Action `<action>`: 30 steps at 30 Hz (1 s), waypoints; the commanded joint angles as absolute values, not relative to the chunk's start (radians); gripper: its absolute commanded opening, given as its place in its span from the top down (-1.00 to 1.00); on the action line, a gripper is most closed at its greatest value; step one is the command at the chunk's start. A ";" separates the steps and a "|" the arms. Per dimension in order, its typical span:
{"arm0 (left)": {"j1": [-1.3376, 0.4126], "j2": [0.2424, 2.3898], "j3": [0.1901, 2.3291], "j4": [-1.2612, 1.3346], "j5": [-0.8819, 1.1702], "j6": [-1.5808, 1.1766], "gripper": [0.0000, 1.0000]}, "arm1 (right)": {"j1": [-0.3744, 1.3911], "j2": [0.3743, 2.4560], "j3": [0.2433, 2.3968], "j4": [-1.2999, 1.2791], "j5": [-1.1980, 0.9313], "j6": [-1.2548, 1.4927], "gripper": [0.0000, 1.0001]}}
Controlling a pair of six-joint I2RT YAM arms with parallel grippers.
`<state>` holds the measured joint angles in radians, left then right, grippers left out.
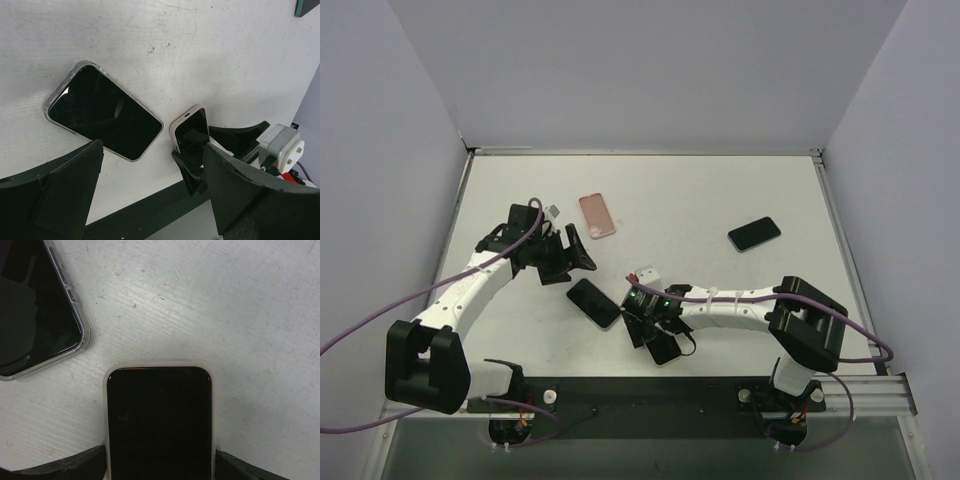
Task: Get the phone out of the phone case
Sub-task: Pick up the phone at the center of the board.
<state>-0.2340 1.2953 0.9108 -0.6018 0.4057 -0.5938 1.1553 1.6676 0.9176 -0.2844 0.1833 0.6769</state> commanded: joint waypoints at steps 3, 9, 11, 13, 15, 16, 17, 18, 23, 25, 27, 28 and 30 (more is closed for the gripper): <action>-0.239 1.270 0.913 -0.560 0.448 -0.620 -0.80 | 1.128 1.723 0.859 -0.292 0.095 0.681 -0.63; -0.238 1.269 0.911 -0.554 0.463 -0.627 -0.80 | 1.081 1.704 0.827 -0.247 0.043 0.672 0.10; -0.238 1.270 0.901 -0.543 0.472 -0.637 -0.79 | 1.081 1.692 0.834 -0.264 0.058 0.672 0.50; -0.242 1.272 0.884 -0.514 0.505 -0.652 -0.79 | 1.081 1.669 0.859 -0.282 0.078 0.669 0.69; -0.247 1.279 0.855 -0.483 0.553 -0.681 -0.79 | 1.085 1.639 0.885 -0.314 0.101 0.664 0.89; -0.255 1.284 0.845 -0.447 0.570 -0.695 -0.79 | 1.085 1.625 0.909 -0.322 0.107 0.663 0.89; -0.262 1.290 0.833 -0.425 0.587 -0.721 -0.79 | 1.086 1.612 0.922 -0.337 0.123 0.658 0.89; -0.268 1.292 0.809 -0.399 0.625 -0.739 -0.79 | 1.085 1.585 0.933 -0.344 0.129 0.660 0.89; -0.342 1.315 0.749 -0.236 0.692 -0.856 -0.73 | 1.065 1.516 1.002 -0.356 0.155 0.644 0.90; -0.371 1.324 0.747 -0.210 0.690 -0.873 -0.72 | 1.062 1.496 1.018 -0.356 0.158 0.631 0.92; -0.412 1.351 0.752 -0.209 0.689 -0.884 -0.72 | 1.062 1.488 1.043 -0.354 0.155 0.621 0.93; -0.422 1.374 0.750 -0.198 0.693 -0.890 -0.72 | 1.062 1.485 1.049 -0.353 0.155 0.617 0.93; -0.439 1.397 0.739 -0.164 0.722 -0.916 -0.72 | 1.060 1.474 1.061 -0.339 0.149 0.615 0.95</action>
